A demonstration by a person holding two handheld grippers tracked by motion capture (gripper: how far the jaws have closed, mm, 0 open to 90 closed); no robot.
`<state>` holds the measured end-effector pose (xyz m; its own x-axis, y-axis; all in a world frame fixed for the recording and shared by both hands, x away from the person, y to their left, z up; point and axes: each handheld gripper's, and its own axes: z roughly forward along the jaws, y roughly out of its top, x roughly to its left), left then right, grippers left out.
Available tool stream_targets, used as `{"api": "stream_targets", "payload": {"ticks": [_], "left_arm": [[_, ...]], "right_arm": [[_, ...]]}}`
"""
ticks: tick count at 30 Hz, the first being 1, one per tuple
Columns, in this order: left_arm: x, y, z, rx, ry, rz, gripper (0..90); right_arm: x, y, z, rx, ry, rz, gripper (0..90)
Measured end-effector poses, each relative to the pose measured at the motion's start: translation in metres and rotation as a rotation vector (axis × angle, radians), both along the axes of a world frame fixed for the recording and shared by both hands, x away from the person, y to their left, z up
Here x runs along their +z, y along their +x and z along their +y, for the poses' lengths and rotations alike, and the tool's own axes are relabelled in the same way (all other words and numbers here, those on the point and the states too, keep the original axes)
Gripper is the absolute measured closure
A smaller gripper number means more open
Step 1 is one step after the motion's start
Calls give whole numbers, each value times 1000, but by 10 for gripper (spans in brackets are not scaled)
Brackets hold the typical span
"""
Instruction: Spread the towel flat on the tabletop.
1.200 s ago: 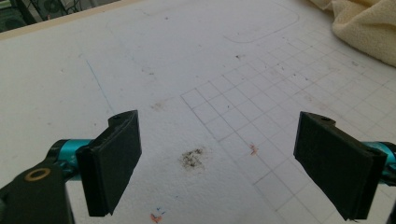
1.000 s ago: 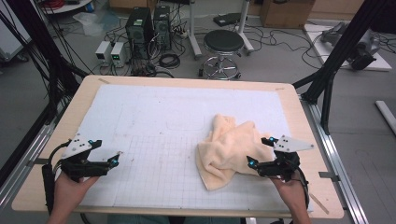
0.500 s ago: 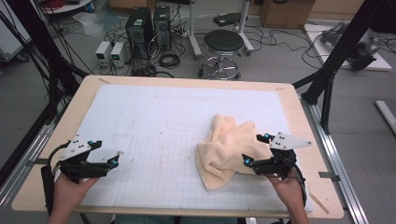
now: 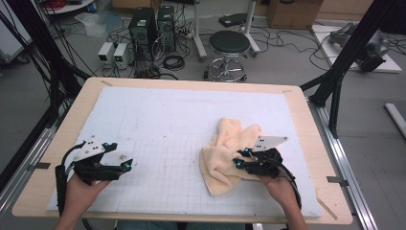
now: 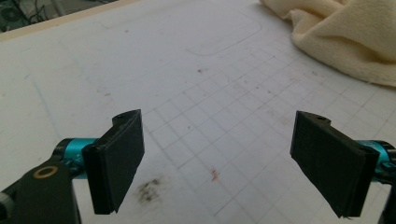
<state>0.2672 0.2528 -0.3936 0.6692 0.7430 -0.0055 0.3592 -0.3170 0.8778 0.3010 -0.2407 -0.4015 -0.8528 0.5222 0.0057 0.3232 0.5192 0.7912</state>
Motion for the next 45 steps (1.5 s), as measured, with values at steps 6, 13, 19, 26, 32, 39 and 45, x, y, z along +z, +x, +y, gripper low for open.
{"api": "stream_targets", "payload": {"ticks": [6, 13, 19, 26, 32, 39, 45], "left_arm": [[3, 6, -24, -77, -9, 1, 194], [6, 14, -66, -188, 6, 7, 213], [7, 28, -103, -275, 11, 17, 240], [2, 47, -142, -348, 3, 48, 263], [-3, 66, -179, -442, 23, 79, 278], [-19, 80, -204, -536, -29, 79, 411], [-21, 83, -204, -559, -3, 106, 826]], "right_arm": [[7, -5, -6, -6, 25, -23, 749], [15, -7, -14, -14, 62, -56, 754], [17, -6, -20, -17, 87, -59, 753], [17, -6, -21, -12, 86, -59, 751], [16, -4, -21, -1, 85, -60, 750], [15, -2, -23, 3, 92, -46, 749], [14, 1, -21, 0, 103, -27, 748]]}}
